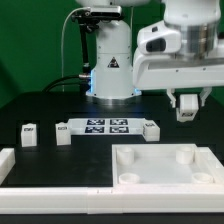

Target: Assemble one leg

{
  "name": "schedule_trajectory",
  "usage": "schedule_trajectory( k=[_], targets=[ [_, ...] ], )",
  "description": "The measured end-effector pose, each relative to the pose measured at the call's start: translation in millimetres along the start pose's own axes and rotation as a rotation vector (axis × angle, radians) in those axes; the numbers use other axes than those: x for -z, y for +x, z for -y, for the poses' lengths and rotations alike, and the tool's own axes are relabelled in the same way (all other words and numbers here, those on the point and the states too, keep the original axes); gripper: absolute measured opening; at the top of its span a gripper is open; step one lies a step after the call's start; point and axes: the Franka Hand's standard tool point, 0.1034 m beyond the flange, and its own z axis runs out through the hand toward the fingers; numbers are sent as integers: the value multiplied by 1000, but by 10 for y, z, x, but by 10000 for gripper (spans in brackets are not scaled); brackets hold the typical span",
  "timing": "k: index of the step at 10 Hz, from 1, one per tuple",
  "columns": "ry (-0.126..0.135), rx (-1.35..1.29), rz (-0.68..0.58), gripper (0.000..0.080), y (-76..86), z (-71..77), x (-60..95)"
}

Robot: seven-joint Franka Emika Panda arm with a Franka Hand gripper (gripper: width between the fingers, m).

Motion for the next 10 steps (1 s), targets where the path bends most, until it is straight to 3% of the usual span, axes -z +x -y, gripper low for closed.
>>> schedule_trajectory(
  k=[1, 4, 6, 8, 10],
  targets=[
    [7, 22, -106, 293, 128, 20, 45],
    [39, 36, -386, 293, 147, 82, 25],
    [32, 64, -385, 293, 143, 63, -4],
    [20, 113, -395, 293, 520, -3, 136],
    [16, 143, -421, 293, 798, -30, 180]
  ],
)
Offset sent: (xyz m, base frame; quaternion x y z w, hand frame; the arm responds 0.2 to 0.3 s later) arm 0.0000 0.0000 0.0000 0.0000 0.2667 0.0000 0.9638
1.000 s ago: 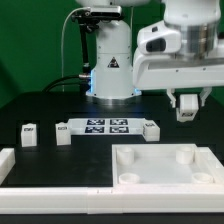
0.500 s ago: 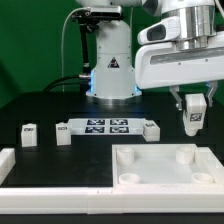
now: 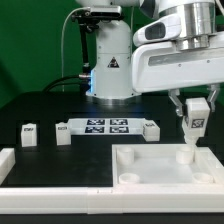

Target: Assemble one leg

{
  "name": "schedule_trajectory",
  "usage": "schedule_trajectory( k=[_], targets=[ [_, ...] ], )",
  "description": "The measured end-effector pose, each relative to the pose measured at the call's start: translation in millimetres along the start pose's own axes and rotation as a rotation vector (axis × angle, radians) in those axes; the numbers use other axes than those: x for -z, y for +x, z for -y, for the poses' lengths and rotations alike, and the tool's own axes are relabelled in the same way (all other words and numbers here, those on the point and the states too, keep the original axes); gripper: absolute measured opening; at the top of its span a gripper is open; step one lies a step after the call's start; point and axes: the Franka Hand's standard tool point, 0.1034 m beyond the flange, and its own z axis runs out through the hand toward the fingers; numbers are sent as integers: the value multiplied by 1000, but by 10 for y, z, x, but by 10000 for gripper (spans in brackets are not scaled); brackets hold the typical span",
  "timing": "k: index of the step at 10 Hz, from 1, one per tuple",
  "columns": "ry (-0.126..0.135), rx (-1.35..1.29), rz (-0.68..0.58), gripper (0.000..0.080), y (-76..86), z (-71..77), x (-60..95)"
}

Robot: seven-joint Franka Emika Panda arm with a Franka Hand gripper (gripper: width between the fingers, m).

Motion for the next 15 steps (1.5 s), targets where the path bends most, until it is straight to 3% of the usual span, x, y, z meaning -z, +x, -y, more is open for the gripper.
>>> schedule_trajectory(
  k=[1, 4, 7, 10, 15],
  targets=[
    [0, 6, -25, 293, 81, -21, -12],
    [-1, 8, -50, 293, 62, -16, -22],
    [-9, 32, -314, 293, 275, -16, -58],
    [-13, 72, -302, 293, 456, -34, -170],
    [-14, 71, -298, 294, 347, -33, -349]
  ],
)
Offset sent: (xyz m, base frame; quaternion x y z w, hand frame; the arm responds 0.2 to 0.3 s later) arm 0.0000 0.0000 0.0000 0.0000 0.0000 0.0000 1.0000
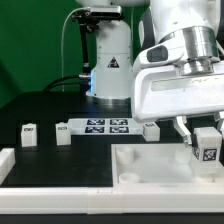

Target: Assemble one leg

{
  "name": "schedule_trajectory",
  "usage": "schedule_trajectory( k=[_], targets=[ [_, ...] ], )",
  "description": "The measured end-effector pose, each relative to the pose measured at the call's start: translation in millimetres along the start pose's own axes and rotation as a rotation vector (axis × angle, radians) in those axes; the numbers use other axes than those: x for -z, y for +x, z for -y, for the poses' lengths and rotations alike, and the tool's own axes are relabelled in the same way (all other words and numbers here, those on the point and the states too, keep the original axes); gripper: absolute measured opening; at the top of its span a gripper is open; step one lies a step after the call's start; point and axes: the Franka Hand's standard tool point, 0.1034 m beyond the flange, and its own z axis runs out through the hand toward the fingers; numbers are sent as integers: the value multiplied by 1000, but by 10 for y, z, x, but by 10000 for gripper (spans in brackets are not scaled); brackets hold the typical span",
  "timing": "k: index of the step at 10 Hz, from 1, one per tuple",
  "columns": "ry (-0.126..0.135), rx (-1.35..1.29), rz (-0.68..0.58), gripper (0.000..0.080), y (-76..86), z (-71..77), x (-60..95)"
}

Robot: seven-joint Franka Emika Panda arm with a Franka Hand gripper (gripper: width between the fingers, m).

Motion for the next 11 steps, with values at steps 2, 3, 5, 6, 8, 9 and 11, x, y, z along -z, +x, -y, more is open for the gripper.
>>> schedule_trajectory(
  k=[2, 3, 5, 6, 8, 9, 11],
  targets=[
    [-1, 0, 0, 294, -14, -4, -11],
    [-2, -1, -6, 293, -38, -7, -36],
    [-7, 1, -66, 293, -52, -9, -38],
    [-8, 4, -77, 293, -61, -7, -37],
    [-7, 5, -70, 293, -56, -7, -37],
    [-6, 5, -58, 293, -79, -6, -50],
    [-6, 6, -57, 588, -83, -6, -52]
  ],
)
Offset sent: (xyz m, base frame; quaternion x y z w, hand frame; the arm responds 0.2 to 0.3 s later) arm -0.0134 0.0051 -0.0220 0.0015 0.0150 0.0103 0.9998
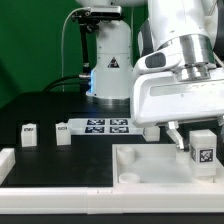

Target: Assemble one leg

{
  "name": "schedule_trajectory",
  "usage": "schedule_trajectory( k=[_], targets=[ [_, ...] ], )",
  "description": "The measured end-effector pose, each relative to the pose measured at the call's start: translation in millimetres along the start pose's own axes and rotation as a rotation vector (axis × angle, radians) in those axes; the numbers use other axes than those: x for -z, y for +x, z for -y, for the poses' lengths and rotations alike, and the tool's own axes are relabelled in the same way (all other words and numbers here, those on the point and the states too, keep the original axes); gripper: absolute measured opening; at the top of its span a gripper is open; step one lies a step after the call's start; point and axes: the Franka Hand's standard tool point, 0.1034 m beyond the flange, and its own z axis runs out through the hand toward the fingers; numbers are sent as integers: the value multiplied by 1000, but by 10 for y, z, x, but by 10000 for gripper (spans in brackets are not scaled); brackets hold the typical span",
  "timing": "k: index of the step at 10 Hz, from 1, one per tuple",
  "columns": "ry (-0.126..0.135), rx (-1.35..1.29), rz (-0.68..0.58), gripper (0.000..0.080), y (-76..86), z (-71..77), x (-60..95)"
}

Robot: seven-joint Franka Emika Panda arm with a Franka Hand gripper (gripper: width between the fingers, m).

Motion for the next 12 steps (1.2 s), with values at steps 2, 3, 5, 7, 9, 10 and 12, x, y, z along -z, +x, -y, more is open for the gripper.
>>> schedule_trajectory(
  k=[2, 3, 5, 7, 9, 10, 12],
  targets=[
    [0, 0, 0, 637, -2, 0, -1],
    [0, 1, 1, 646, -3, 0, -2],
    [0, 1, 1, 649, -4, 0, -2],
    [-4, -12, 2, 649, 31, -18, 56],
    [-6, -21, 1, 649, 96, -14, 195],
    [2, -23, 56, 649, 60, 1, 157],
    [1, -25, 60, 649, 62, -7, 150]
  ],
)
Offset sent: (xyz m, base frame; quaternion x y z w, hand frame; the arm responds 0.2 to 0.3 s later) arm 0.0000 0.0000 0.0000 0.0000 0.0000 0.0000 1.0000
